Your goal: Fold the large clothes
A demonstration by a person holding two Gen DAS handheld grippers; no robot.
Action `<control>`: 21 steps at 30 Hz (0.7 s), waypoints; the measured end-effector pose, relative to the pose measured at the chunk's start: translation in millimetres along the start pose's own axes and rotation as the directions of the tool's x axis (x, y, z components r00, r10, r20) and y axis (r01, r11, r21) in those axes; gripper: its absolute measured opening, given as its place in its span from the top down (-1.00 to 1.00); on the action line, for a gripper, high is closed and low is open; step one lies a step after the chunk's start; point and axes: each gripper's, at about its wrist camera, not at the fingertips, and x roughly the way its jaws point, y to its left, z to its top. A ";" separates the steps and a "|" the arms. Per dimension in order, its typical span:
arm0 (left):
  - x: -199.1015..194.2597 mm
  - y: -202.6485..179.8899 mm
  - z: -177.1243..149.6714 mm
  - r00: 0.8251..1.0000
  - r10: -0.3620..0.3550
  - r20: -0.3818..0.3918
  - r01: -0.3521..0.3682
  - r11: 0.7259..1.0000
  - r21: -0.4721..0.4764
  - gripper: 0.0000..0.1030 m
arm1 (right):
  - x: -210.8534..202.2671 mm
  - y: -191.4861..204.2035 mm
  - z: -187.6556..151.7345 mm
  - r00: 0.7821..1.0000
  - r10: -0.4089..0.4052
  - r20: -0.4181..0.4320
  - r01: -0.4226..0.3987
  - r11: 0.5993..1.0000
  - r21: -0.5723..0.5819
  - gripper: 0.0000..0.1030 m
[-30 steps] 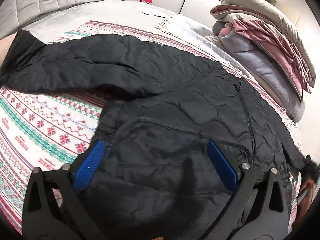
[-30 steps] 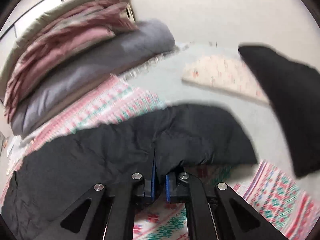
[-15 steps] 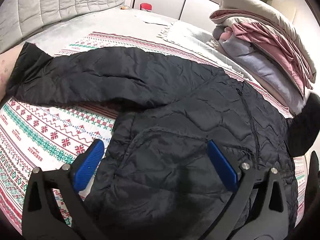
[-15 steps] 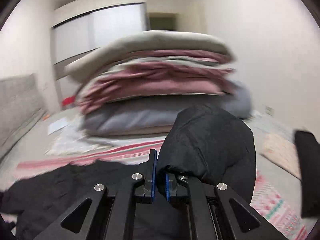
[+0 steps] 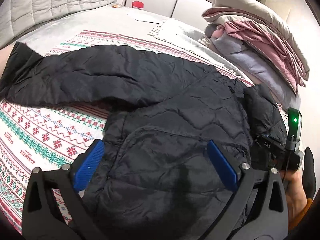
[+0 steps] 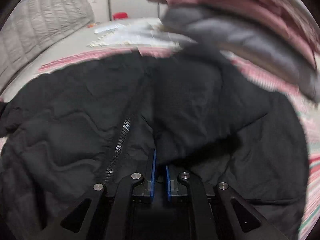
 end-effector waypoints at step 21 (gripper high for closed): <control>77.3 -240.1 -3.5 0.975 -0.137 -0.175 0.203 0.874 0.442 -0.98 | -70.0 -174.2 -86.1 0.988 0.108 0.113 -0.150 0.851 0.504 -0.21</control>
